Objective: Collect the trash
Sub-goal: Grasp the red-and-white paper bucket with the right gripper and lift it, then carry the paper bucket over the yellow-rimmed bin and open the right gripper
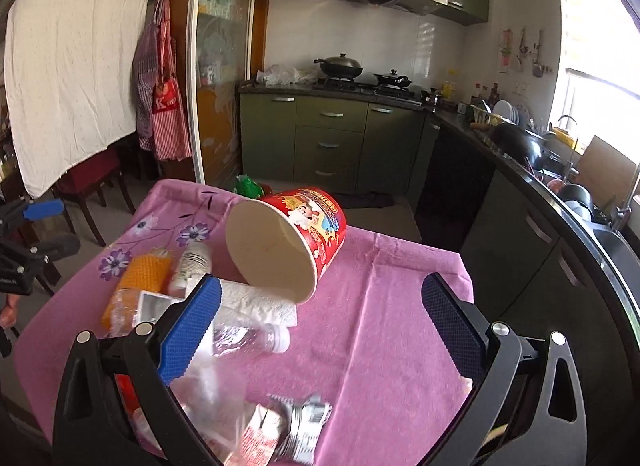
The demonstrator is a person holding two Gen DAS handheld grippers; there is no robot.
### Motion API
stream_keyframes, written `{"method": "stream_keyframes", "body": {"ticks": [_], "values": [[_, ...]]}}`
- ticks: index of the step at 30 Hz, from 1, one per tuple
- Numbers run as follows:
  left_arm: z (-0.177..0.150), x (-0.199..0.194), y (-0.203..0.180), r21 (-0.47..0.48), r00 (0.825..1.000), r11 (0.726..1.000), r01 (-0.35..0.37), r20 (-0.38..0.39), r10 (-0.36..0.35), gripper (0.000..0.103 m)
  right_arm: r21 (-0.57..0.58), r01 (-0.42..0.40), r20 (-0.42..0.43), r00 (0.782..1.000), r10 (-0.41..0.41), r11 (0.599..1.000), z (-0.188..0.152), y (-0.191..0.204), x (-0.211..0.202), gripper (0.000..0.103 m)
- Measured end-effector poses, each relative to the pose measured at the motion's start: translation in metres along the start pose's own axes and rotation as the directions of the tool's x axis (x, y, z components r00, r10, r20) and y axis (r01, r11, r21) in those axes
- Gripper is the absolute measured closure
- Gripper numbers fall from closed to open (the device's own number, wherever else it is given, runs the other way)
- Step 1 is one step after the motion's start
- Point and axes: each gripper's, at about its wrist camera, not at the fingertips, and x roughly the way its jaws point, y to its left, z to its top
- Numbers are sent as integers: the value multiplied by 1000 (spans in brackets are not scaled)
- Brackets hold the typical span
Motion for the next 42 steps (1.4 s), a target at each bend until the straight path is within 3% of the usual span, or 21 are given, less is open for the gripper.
{"method": "stream_keyframes", "body": {"ticks": [5,7,13,23,34,39,42], "values": [[23,46,1,-28,1000,1000,-1,15,2,6,-41,4,-72,997,-7,999,6,-4,70,34],[26,57,0,-29,1000,1000,-11,26,12,6,-57,1,-89,996,-6,998,7,-2,92,40],[18,72,-4,-6,1000,1000,-13,21,14,6,-111,39,-91,995,-49,993,9,19,130,49],[4,83,-13,19,1000,1000,14,-15,-14,6,-77,135,-87,986,-142,988,33,13,171,94],[2,77,-12,16,1000,1000,26,2,-26,6,83,121,-175,979,-105,989,62,-30,184,96],[3,74,-10,5,999,999,33,7,-33,6,212,119,-222,973,-70,970,67,-80,148,96],[4,71,-12,8,999,999,37,15,-37,6,278,135,-282,958,-53,951,59,-122,111,96]]}}
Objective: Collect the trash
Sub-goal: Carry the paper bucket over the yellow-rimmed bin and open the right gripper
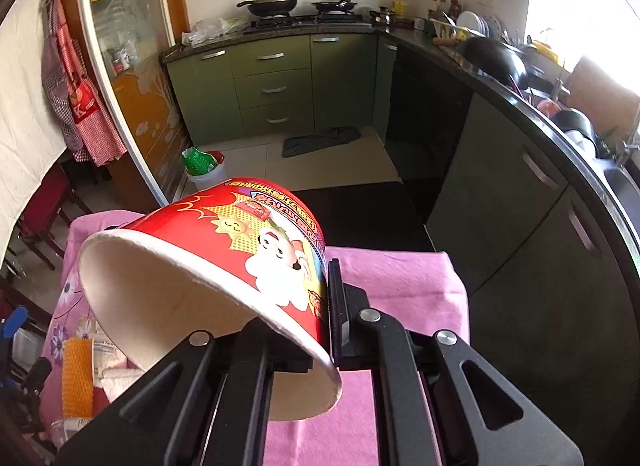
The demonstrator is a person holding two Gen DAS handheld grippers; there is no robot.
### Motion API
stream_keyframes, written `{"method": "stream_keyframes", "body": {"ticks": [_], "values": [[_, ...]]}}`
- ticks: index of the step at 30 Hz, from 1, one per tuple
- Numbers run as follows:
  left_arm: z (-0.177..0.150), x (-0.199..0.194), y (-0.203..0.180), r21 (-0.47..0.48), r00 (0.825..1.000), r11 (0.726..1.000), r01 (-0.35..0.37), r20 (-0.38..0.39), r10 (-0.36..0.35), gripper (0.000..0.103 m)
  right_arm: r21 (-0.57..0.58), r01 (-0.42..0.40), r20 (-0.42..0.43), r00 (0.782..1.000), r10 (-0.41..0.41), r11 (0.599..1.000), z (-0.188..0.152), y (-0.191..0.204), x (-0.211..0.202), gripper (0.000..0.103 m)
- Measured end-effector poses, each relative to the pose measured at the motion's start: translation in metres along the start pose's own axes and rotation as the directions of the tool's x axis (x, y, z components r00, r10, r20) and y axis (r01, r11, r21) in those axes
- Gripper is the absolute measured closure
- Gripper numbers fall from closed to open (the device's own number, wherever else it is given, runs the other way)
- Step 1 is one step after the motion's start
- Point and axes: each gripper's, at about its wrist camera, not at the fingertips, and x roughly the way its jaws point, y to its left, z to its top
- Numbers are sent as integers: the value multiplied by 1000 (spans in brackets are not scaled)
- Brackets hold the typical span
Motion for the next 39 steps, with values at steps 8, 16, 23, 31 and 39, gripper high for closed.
{"method": "stream_keyframes", "body": {"ticks": [8,16,23,31,39], "values": [[1,-14,-5,8,999,1000,25,37,-25,6,204,155,-248,963,-102,967,-74,-165,-100,96],[0,-14,-10,29,999,999,20,47,-21,6,283,297,-551,829,-99,912,-210,-282,-89,96],[-2,-14,-15,47,999,999,20,48,-23,6,307,286,-668,744,-8,907,-286,-316,-28,96],[-3,-10,-17,58,999,998,30,30,-31,6,274,307,-648,759,-61,911,-299,-327,-46,75],[-3,-20,-25,45,996,996,82,16,-83,6,305,178,-467,884,-16,935,-296,-285,-129,70]]}}
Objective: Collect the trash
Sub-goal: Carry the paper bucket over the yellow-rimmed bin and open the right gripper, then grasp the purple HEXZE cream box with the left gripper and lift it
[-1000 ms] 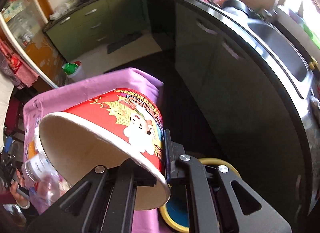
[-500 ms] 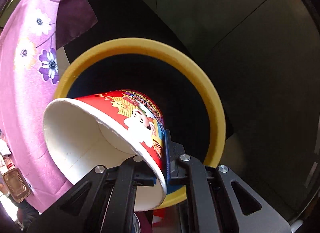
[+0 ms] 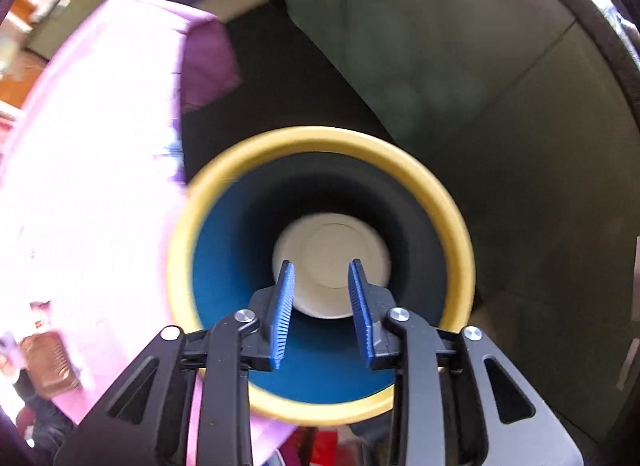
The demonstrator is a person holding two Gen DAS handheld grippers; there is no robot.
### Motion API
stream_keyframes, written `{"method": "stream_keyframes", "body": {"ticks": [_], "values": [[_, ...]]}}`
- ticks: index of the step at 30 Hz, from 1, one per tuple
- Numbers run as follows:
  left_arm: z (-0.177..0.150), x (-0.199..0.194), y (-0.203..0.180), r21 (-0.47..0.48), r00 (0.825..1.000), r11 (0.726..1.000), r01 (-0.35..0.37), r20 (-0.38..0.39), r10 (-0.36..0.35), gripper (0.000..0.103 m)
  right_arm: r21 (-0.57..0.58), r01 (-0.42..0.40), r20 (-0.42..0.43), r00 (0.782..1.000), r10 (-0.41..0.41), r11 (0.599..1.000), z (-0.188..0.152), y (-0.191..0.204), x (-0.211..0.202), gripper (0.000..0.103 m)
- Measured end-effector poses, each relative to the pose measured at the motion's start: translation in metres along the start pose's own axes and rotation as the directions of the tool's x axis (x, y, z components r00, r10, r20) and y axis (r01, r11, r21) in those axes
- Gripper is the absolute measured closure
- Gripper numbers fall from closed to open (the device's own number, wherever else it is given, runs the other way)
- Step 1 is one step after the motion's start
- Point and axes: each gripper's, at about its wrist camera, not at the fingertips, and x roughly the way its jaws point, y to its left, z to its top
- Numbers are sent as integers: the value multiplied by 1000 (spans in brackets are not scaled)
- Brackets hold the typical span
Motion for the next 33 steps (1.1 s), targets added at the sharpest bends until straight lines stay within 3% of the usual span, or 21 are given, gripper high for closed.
{"method": "stream_keyframes", "body": {"ticks": [5,9,14,21,31,33], "values": [[-10,-33,-9,4,1000,1000,10,-13,-10,6,-65,-96,114,988,103,993,-67,17,-54,64],[-38,-70,-16,9,998,1000,15,-57,-15,6,-111,-149,184,969,167,983,-124,29,-79,63],[-81,-104,-35,58,996,998,6,-89,-1,6,-158,-220,239,937,253,963,-162,43,-89,60],[-115,-109,-61,82,998,997,-14,-56,18,6,-183,-298,253,906,338,937,-149,106,-53,54],[-135,-79,-68,96,992,995,18,-127,-5,7,-171,-320,256,899,355,932,-165,108,-40,51],[-136,-80,-67,93,992,995,19,-126,-7,18,-167,-321,256,899,356,932,-166,109,-37,50]]}}
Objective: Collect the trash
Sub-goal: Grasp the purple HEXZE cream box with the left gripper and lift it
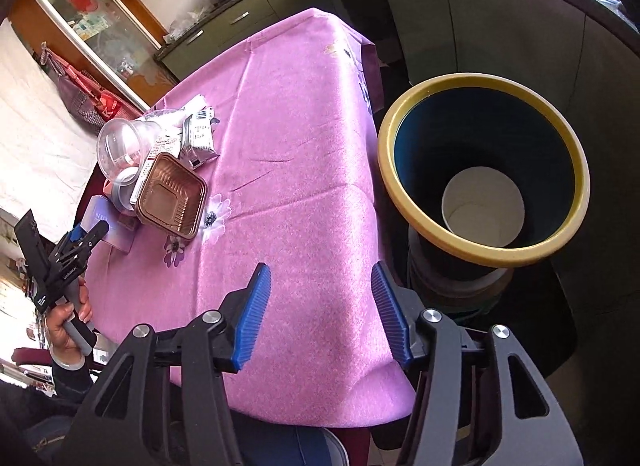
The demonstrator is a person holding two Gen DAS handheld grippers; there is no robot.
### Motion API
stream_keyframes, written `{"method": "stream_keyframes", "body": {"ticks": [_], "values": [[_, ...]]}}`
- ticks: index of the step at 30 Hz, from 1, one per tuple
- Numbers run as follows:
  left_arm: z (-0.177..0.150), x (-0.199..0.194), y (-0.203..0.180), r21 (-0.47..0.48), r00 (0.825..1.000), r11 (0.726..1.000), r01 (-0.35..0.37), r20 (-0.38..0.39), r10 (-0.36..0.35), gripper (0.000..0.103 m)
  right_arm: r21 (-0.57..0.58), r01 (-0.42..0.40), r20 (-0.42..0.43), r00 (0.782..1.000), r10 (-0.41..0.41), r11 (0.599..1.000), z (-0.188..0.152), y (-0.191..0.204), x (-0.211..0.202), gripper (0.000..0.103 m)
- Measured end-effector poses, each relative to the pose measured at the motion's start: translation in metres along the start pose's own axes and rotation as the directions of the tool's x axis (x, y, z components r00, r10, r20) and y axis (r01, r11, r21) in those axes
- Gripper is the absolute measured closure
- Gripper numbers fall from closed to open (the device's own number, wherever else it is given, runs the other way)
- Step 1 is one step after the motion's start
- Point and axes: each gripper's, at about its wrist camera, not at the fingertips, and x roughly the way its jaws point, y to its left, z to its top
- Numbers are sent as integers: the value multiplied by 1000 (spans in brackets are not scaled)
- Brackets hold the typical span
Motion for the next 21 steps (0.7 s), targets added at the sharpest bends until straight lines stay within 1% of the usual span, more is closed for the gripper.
{"method": "stream_keyframes", "body": {"ticks": [2,12,21], "values": [[-1,1,1,-3,1000,1000,4,-11,-4,28,3,-6,-1,1000,6,1000,-1,-1,2,50],[-6,-7,4,-20,1000,1000,15,-20,-16,30,0,-20,2,1000,20,1000,-2,3,6,49],[-7,-44,-5,-1,1000,1000,12,6,-12,30,-9,-39,22,999,39,999,-6,7,3,49]]}}
